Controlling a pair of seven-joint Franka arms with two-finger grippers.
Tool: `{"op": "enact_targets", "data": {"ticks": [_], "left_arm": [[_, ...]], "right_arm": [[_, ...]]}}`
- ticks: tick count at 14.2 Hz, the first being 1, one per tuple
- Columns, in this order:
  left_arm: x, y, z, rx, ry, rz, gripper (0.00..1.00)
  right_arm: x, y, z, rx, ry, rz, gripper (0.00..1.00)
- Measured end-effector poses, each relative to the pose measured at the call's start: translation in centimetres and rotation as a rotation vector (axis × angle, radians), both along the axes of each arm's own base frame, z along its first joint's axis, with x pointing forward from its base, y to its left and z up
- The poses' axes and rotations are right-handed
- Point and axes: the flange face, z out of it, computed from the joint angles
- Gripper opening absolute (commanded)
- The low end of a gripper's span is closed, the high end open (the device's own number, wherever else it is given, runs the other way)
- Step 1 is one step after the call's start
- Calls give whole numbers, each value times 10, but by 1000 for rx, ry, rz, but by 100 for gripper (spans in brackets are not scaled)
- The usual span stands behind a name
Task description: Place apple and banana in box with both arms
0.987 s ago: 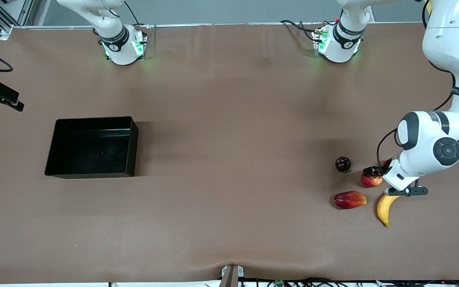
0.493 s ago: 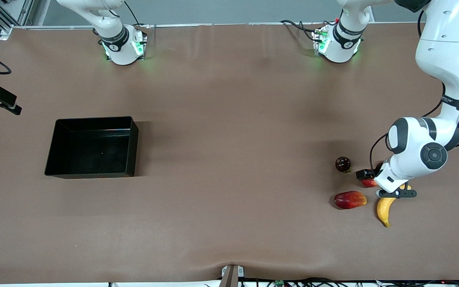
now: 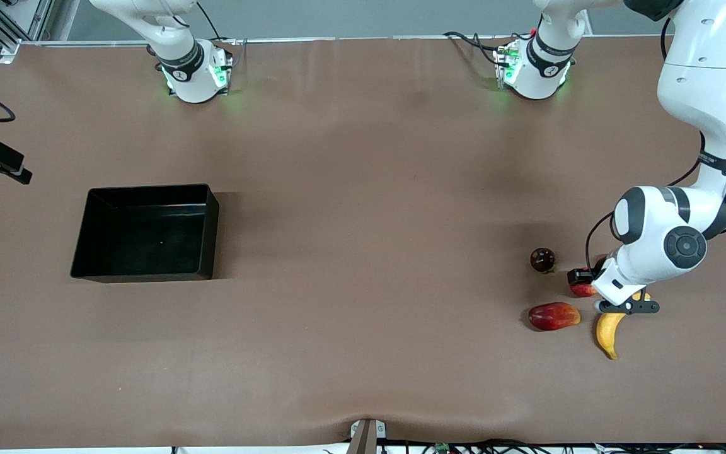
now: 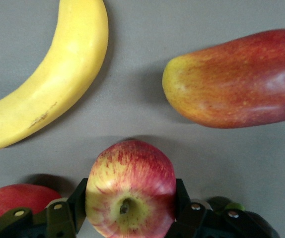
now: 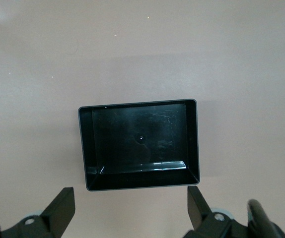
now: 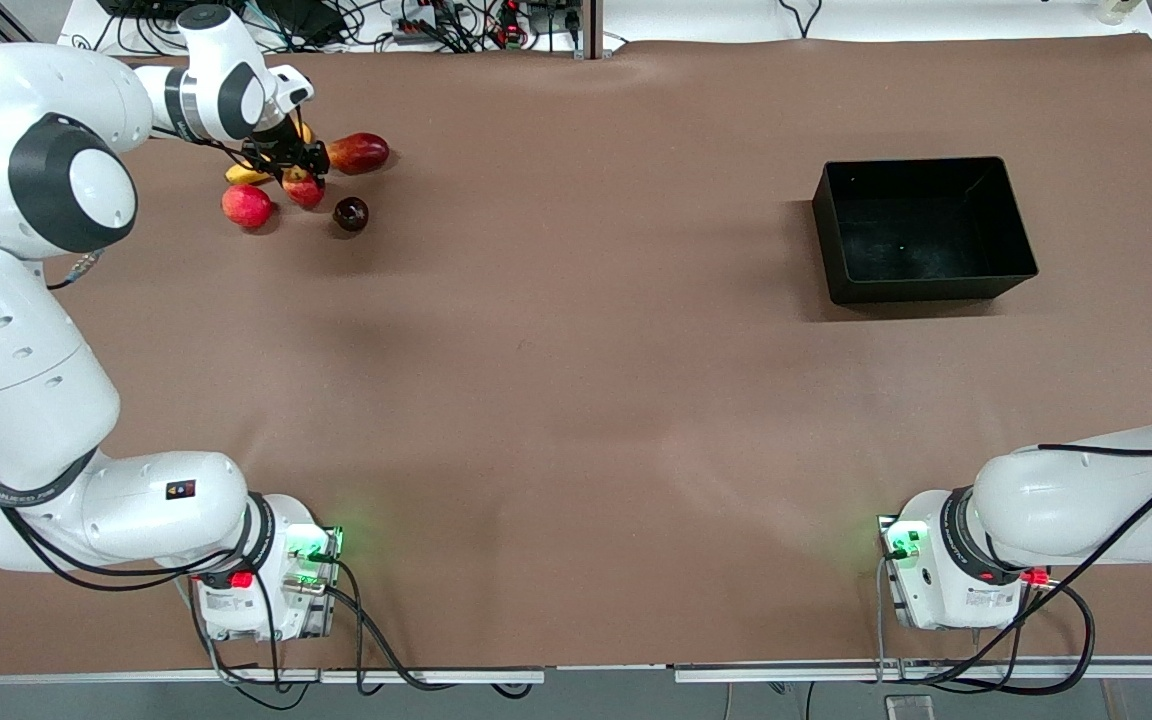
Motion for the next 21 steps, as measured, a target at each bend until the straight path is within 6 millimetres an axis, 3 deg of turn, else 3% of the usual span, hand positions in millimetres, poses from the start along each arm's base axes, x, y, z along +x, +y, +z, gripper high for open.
{"op": "enact_targets", "data": {"ticks": [2, 5, 8, 10, 12, 16, 19, 21], "left_arm": [[2, -2, 24, 5, -12, 8, 0], [2, -15, 90, 17, -33, 54, 0], [-5, -42, 155, 22, -50, 61, 0], [-10, -67, 186, 21, -30, 78, 0], [-14, -100, 203, 12, -9, 127, 0], [-27, -160, 209, -7, 7, 209, 0], [-34, -188, 210, -20, 10, 261, 0], [-39, -205, 212, -29, 12, 283, 0]], "right_arm": [[2, -6, -5, 0, 8, -10, 100], [5, -12, -15, 2, 31, -21, 100], [8, -18, -37, 8, 106, -31, 100], [10, -38, -63, 18, 186, -66, 100], [14, -70, -100, 32, 266, -117, 100], [31, -122, -206, 35, 312, -105, 100], [19, -145, -282, 36, 265, -39, 100], [9, -143, -321, 29, 222, 3, 77]]}}
